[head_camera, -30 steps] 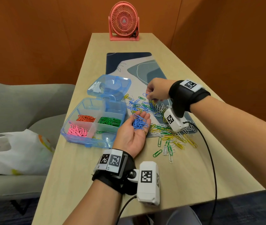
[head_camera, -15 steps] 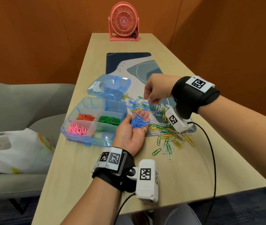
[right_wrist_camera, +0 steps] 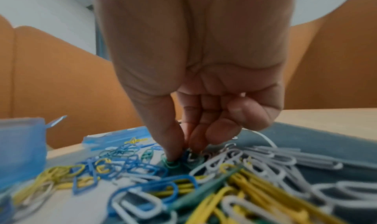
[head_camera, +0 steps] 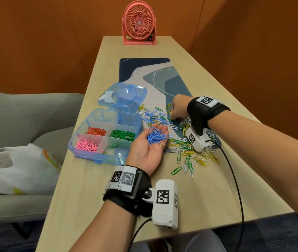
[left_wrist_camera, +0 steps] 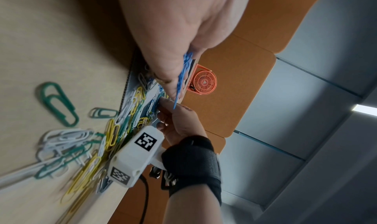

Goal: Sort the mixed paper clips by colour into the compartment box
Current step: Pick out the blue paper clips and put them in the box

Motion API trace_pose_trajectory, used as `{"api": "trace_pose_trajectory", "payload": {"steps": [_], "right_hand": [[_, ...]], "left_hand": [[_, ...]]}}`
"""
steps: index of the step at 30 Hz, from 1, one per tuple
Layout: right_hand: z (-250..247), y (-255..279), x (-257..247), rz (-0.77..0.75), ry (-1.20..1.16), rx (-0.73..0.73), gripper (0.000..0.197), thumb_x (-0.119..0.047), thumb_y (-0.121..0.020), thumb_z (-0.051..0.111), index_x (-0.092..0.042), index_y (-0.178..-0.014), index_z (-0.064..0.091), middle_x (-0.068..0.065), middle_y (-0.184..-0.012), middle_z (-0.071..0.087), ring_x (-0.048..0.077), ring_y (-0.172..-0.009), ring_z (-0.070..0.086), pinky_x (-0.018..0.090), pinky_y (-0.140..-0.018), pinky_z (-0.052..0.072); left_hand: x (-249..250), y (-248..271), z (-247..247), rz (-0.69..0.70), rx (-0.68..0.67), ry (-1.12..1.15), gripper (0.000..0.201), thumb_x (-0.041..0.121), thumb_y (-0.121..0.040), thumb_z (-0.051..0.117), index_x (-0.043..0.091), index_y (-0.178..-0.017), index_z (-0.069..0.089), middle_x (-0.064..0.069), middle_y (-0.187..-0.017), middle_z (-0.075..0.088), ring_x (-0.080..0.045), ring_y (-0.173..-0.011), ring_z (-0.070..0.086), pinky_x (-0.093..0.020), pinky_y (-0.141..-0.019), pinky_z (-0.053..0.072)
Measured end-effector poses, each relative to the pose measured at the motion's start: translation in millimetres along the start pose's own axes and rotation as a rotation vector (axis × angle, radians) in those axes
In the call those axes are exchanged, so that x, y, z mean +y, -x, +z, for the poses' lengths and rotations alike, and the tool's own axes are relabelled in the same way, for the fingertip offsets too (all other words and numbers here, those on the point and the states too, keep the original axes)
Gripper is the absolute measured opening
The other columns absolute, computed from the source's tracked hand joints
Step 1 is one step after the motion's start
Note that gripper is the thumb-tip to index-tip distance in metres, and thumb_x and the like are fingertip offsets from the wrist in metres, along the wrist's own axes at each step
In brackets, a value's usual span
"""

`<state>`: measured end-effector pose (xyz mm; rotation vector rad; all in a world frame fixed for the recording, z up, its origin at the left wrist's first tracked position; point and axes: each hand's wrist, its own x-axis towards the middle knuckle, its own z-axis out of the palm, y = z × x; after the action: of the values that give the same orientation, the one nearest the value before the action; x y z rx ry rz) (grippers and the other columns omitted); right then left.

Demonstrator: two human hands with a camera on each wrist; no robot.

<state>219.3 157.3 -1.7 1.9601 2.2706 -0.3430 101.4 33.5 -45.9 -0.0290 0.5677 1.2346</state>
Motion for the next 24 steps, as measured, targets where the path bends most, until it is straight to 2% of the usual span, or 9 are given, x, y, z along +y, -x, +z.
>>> {"api": "trace_pose_trajectory", "payload": {"steps": [3, 7, 8, 10, 12, 16, 20, 22, 24], "right_hand": [[-2, -1, 3, 0.014, -0.059, -0.006, 0.020, -0.019, -0.079, 0.070, -0.002, -0.087, 0.065, 0.012, -0.081, 0.059, 0.024, -0.074, 0.054, 0.027, -0.058, 0.042], [-4, -7, 2, -0.019, -0.193, 0.078, 0.018, -0.012, -0.079, 0.069, 0.003, -0.089, 0.071, 0.016, -0.086, 0.071, 0.024, -0.075, 0.063, 0.034, -0.072, 0.055], [-3, -9, 0, -0.035, -0.221, 0.093, 0.016, -0.010, -0.079, 0.069, 0.002, -0.090, 0.072, 0.016, -0.087, 0.072, 0.023, -0.073, 0.063, 0.033, -0.071, 0.056], [-1, -10, -7, -0.063, -0.211, 0.084, 0.015, -0.007, -0.078, 0.071, -0.001, -0.091, 0.073, 0.011, -0.086, 0.071, 0.019, -0.070, 0.061, 0.027, -0.059, 0.051], [0, -13, -13, -0.082, -0.144, 0.055, 0.017, -0.008, -0.078, 0.072, -0.002, -0.093, 0.073, 0.008, -0.085, 0.069, 0.019, -0.076, 0.062, 0.024, -0.058, 0.049], [2, -18, -18, -0.085, -0.031, 0.015, 0.019, -0.011, -0.078, 0.071, -0.001, -0.095, 0.071, 0.014, -0.096, 0.070, 0.028, -0.091, 0.066, 0.033, -0.074, 0.053], [1, -17, -18, -0.101, -0.001, 0.015, 0.015, -0.012, -0.077, 0.069, -0.002, -0.089, 0.070, 0.012, -0.087, 0.067, 0.025, -0.080, 0.061, 0.032, -0.070, 0.051], [1, -16, -18, -0.112, -0.008, 0.028, 0.005, -0.011, -0.075, 0.071, -0.007, -0.077, 0.067, 0.009, -0.083, 0.066, 0.023, -0.076, 0.060, 0.030, -0.067, 0.051], [0, -14, -16, -0.128, -0.033, 0.022, 0.014, -0.010, -0.074, 0.071, -0.013, -0.066, 0.061, 0.007, -0.078, 0.065, 0.021, -0.073, 0.059, 0.028, -0.063, 0.048]], "left_hand": [[0, 1, 1, 0.000, -0.003, -0.006, 0.032, 0.017, -0.102, 0.031, -0.003, -0.094, 0.055, -0.019, -0.098, 0.057, -0.030, -0.108, 0.052, -0.040, -0.086, 0.045], [0, 2, 2, 0.000, 0.006, -0.001, 0.031, 0.015, -0.102, 0.032, -0.003, -0.093, 0.055, -0.019, -0.097, 0.057, -0.030, -0.125, 0.046, -0.040, -0.095, 0.039], [0, 3, 2, -0.003, 0.006, 0.000, 0.030, 0.015, -0.102, 0.032, -0.003, -0.093, 0.055, -0.019, -0.096, 0.057, -0.030, -0.127, 0.045, -0.040, -0.095, 0.039], [0, 3, 2, -0.008, 0.007, 0.001, 0.030, 0.015, -0.102, 0.032, -0.002, -0.092, 0.055, -0.019, -0.096, 0.058, -0.030, -0.128, 0.045, -0.040, -0.095, 0.039], [0, 3, 2, -0.010, 0.005, 0.009, 0.031, 0.016, -0.102, 0.032, -0.002, -0.093, 0.055, -0.018, -0.096, 0.058, -0.029, -0.128, 0.045, -0.041, -0.094, 0.039], [0, 2, 1, -0.015, 0.005, 0.038, 0.033, 0.018, -0.103, 0.031, -0.001, -0.094, 0.055, -0.018, -0.098, 0.058, -0.029, -0.128, 0.045, -0.042, -0.095, 0.039], [0, 2, 1, -0.012, 0.001, 0.028, 0.032, 0.018, -0.102, 0.030, -0.002, -0.095, 0.055, -0.018, -0.099, 0.058, -0.029, -0.128, 0.045, -0.042, -0.093, 0.041], [0, 2, 1, -0.010, 0.005, 0.029, 0.033, 0.018, -0.102, 0.030, -0.002, -0.095, 0.055, -0.018, -0.099, 0.058, -0.029, -0.127, 0.046, -0.041, -0.094, 0.040], [0, 2, 1, -0.006, 0.004, 0.018, 0.032, 0.018, -0.102, 0.031, -0.001, -0.094, 0.056, -0.018, -0.098, 0.058, -0.028, -0.123, 0.048, -0.040, -0.095, 0.039]]}}
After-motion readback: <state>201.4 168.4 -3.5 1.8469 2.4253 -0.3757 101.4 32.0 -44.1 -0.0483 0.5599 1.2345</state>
